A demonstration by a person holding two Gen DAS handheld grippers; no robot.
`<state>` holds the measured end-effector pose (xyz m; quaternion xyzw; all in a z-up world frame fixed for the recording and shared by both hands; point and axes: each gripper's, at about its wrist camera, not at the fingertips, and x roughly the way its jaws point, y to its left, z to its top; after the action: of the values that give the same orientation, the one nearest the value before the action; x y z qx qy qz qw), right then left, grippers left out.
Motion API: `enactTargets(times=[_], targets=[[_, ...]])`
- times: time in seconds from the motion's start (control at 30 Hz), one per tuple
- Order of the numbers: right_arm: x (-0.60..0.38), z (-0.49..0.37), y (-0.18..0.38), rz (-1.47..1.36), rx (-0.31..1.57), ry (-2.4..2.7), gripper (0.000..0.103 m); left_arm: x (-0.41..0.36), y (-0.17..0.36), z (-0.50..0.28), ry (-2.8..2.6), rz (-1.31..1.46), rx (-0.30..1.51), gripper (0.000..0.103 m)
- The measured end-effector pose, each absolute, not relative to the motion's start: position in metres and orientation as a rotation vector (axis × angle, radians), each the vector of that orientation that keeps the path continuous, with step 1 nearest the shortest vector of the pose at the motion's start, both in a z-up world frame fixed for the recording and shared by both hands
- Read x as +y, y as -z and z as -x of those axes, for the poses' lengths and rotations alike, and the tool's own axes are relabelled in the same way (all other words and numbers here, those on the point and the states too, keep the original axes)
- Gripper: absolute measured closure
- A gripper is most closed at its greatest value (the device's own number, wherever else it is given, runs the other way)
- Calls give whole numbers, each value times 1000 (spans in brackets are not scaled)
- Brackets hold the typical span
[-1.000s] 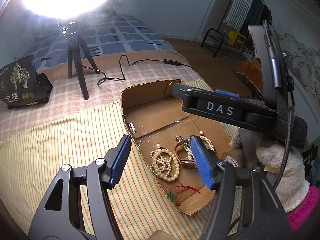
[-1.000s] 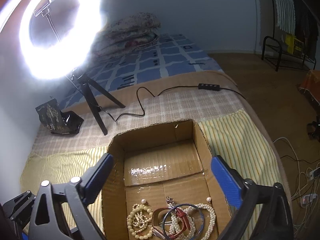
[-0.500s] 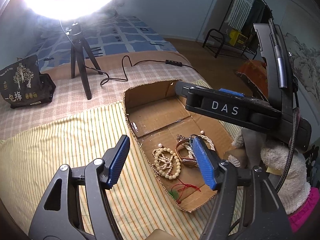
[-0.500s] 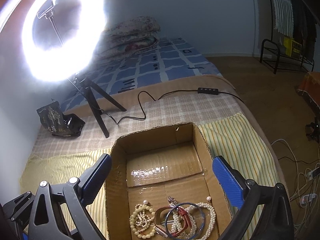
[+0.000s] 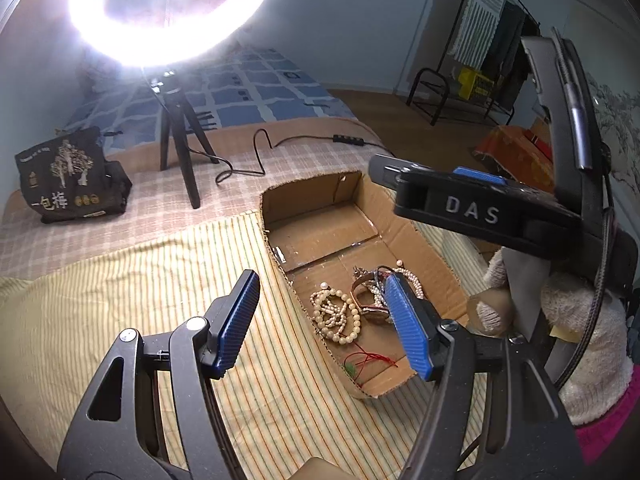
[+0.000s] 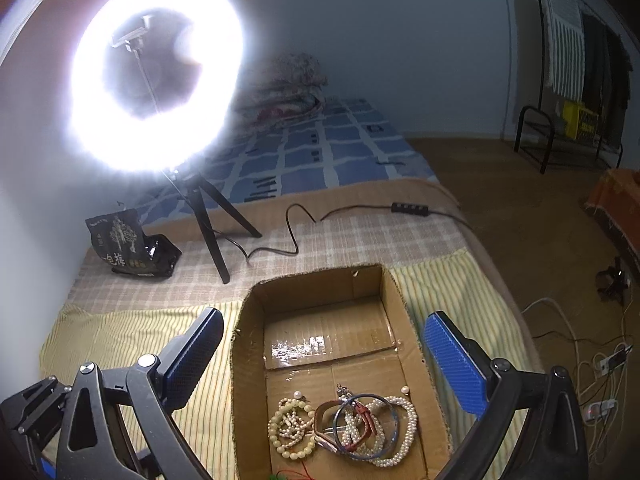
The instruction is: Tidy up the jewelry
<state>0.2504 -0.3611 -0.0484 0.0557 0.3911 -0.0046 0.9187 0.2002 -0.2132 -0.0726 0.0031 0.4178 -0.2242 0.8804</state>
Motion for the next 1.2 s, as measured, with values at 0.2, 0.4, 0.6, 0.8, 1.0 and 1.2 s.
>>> enactTargets(times=[0.2,0.4,0.6,0.8,1.0,1.2], targets=[[-353,-226,24,-79,752,27,0,-200,51,-177,447,-13,812,36],[-349,-202,0,-73,690,47,0,-189,29,-151,429,-54,745,32],[-337,-175,-22,-23,626,69,0,-175,7,-126,412,-69,675,18],[-325,-143,-33,12,555,94,0,-160,3,-110,389,-68,639,8],[-315,-116,-40,0,505,91,0,-149,7,-98,359,-87,628,8],[-306,-104,-39,6,484,95,0,-145,8,-92,348,-96,615,8]])
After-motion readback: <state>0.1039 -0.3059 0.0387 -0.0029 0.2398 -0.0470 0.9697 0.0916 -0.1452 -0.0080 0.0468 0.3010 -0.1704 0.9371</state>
